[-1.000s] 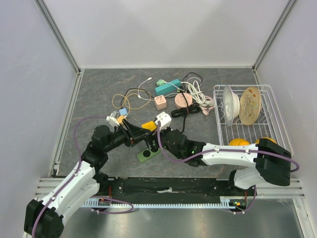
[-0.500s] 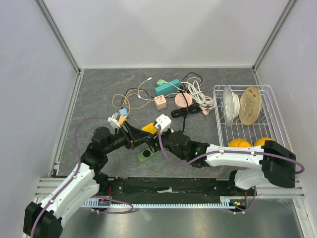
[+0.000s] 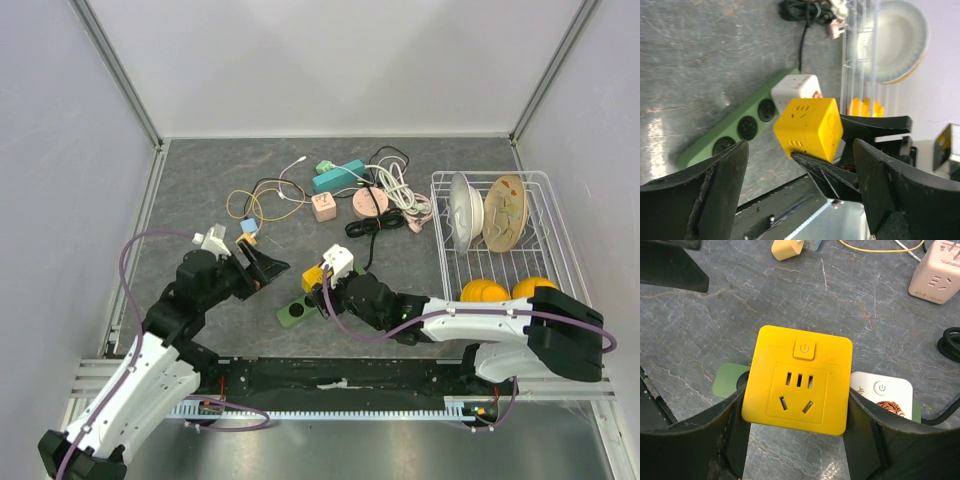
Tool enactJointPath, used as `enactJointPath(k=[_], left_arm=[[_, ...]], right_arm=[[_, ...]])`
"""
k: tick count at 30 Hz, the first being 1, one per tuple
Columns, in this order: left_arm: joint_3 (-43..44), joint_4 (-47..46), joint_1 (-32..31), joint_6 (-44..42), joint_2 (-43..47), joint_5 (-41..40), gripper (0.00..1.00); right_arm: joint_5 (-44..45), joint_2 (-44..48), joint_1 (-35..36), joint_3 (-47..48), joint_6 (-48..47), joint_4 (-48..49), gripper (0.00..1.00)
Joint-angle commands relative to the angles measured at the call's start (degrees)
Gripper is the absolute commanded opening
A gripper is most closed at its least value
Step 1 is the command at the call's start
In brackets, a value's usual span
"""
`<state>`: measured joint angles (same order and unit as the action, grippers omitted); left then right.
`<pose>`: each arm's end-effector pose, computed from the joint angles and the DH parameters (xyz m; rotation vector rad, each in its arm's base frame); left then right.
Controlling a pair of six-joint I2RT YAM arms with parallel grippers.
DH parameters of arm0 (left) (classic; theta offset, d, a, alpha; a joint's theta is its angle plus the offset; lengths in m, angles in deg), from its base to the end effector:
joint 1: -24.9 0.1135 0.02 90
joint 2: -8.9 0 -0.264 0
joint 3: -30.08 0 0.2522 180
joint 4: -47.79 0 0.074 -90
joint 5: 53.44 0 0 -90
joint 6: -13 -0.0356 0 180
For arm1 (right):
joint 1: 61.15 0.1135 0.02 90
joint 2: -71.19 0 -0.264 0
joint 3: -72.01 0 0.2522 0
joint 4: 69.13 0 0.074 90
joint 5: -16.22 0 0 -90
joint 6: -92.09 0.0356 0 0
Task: Insert the plug
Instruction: Insert the plug into the socket.
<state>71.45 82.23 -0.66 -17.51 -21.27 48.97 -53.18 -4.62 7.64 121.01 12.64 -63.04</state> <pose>0.1222 -0.0669 0.2522 -0.4819 2.1097 -1.1342 0.1133 0.2572 0.2177 -0.7302 1.8106 0.5834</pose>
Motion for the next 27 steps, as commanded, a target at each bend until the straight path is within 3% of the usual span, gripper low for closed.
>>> enactJointPath(k=[1,11,27], left_arm=[[5.7,7.0,0.2,-11.5,-6.2,-4.0,0.91],[7.6,11.3,0.3,-17.3,-6.9,-6.0,0.9],[7.6,12.6,0.3,-16.9,-7.4,-5.3,0.89]], right_arm=[[2.2,-2.3,0.9,1.3,1.9,5.8,0.0],[13.6,-12.0,6.2,4.0,6.4,8.4,0.0],[14.8,-13.9,6.5,6.2,8.0,5.7,0.0]])
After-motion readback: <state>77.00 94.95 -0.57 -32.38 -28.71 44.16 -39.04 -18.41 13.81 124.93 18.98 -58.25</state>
